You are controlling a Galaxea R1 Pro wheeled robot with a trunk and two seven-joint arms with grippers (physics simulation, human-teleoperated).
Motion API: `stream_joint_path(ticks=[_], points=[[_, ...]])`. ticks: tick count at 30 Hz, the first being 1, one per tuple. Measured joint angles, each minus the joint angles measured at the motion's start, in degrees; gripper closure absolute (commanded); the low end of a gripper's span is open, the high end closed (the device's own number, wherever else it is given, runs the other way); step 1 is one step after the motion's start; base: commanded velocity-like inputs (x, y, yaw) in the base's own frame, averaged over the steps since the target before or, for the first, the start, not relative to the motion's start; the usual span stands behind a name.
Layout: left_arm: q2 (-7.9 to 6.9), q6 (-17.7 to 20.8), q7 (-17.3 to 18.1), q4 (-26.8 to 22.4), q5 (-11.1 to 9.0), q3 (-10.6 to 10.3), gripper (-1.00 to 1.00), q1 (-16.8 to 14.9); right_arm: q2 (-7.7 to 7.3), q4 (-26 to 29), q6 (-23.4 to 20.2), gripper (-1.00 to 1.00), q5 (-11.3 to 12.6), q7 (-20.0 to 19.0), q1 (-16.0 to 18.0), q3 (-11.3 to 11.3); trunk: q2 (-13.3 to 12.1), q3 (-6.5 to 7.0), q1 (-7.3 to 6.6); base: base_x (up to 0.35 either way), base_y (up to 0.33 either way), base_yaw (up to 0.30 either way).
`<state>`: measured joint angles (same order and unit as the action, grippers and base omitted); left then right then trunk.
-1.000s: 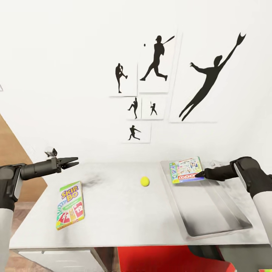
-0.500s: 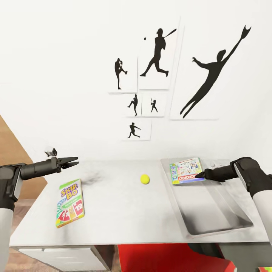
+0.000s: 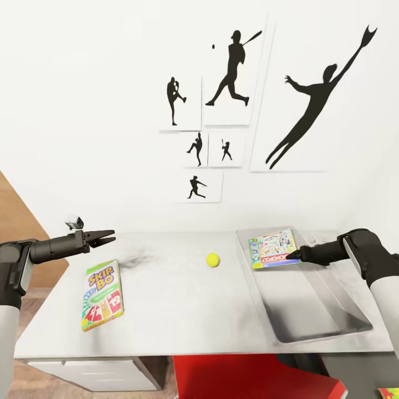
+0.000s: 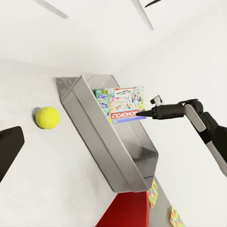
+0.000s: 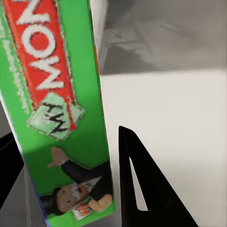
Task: Put all the toys in the child's room - the three board games (two on the bed and one on the table), the two jigsaw puzzles on the table, and the tennis ball on the table - inside the toy box on the table in the child's room.
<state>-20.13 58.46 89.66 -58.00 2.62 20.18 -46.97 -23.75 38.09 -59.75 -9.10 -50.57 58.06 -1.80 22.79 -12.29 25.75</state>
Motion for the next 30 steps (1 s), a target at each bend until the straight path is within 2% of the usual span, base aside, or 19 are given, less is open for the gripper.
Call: stream_joint_path(ticks=[10, 30], points=[[0.03, 0.11, 0.0, -2.22, -0.09, 0.0, -1.0, 0.0, 0.41, -2.42, 0.02, 1.0, -0.06, 0.02, 2.51, 0.02, 0.0, -0.94, 0.0, 0.0, 0.0, 0.0], [0.0, 0.18, 0.02, -2.5, -0.4, 0.01, -1.0, 0.0, 0.61, -2.8, 0.01, 1.0, -0.12, 0.27, 3.85, 0.05, 0.0, -2.82, 0.0, 0.0, 0.0, 0.0]])
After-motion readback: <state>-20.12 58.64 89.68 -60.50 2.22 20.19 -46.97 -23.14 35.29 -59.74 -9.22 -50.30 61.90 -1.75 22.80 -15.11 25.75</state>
